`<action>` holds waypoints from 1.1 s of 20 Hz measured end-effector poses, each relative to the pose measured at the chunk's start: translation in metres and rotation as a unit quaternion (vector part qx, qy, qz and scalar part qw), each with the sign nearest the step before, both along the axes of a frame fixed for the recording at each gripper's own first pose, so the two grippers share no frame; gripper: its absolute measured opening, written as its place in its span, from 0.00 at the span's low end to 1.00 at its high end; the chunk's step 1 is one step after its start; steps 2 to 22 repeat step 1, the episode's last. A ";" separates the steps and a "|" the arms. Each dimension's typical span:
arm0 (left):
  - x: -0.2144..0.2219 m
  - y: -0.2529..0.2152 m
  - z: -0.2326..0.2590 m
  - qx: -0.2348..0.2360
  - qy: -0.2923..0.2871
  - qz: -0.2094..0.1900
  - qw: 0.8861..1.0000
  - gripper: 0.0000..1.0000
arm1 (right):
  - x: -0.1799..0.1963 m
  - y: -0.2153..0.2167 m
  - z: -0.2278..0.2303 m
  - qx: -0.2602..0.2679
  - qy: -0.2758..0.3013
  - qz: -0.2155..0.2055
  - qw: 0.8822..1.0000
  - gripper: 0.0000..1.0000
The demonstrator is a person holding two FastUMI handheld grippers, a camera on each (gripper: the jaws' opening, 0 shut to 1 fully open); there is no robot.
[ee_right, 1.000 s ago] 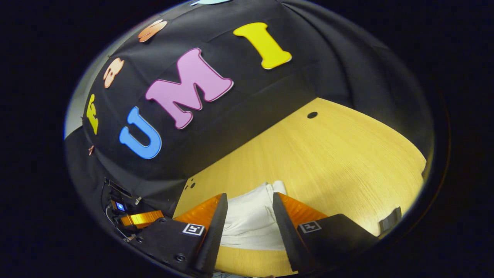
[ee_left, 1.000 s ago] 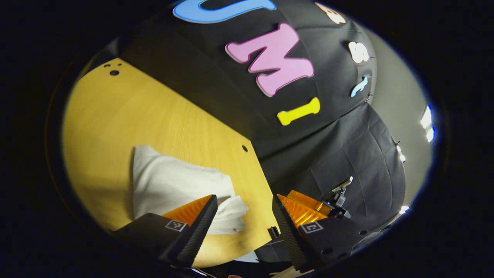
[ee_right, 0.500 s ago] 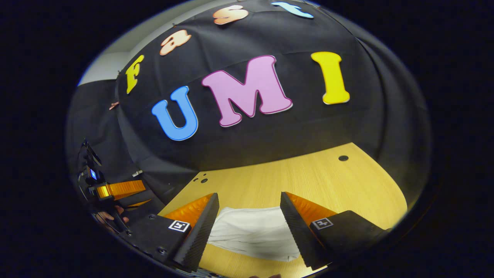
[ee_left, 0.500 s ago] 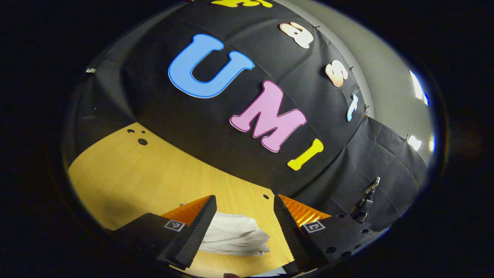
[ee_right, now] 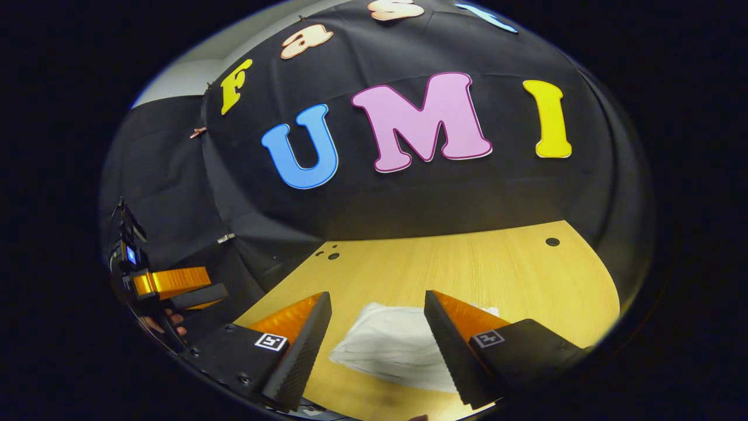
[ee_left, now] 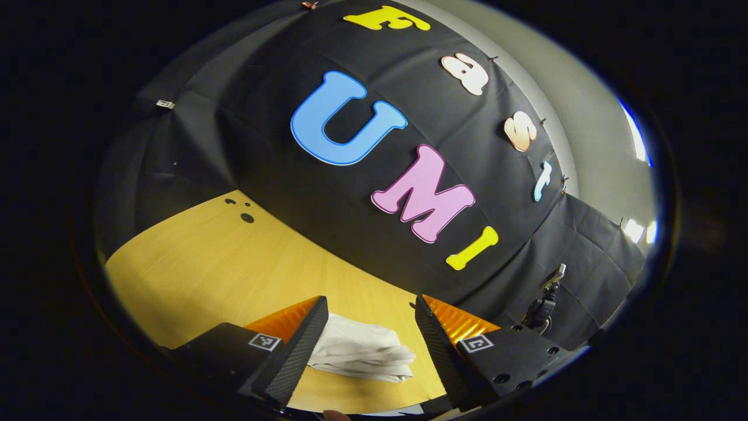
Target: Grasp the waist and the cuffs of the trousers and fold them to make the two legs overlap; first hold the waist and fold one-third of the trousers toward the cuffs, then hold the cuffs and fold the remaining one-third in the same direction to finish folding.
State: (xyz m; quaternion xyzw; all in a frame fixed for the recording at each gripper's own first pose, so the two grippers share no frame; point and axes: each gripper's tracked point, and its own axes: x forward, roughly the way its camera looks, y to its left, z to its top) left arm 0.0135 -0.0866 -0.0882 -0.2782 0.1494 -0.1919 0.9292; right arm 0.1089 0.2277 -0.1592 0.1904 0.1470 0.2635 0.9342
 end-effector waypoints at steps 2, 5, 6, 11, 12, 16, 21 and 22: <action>-0.001 0.003 -0.001 0.003 0.000 0.003 1.000 0.95 | 0.000 0.001 0.003 0.001 -0.001 -0.005 1.000 0.98; -0.001 0.003 -0.001 0.003 0.000 0.003 1.000 0.95 | 0.000 0.001 0.003 0.001 -0.001 -0.005 1.000 0.98; -0.001 0.003 -0.001 0.003 0.000 0.003 1.000 0.95 | 0.000 0.001 0.003 0.001 -0.001 -0.005 1.000 0.98; -0.001 0.003 -0.001 0.003 0.000 0.003 1.000 0.95 | 0.000 0.001 0.003 0.001 -0.001 -0.005 1.000 0.98; -0.001 0.003 -0.001 0.003 0.000 0.003 1.000 0.95 | 0.000 0.001 0.003 0.001 -0.001 -0.005 1.000 0.98; -0.001 0.003 -0.001 0.003 0.000 0.003 1.000 0.95 | 0.000 0.001 0.003 0.001 -0.001 -0.005 1.000 0.98; -0.001 0.003 -0.001 0.003 0.000 0.003 1.000 0.95 | 0.000 0.001 0.003 0.001 -0.001 -0.005 1.000 0.98; -0.001 0.003 -0.001 0.003 0.000 0.003 1.000 0.95 | 0.000 0.001 0.003 0.001 -0.001 -0.005 1.000 0.98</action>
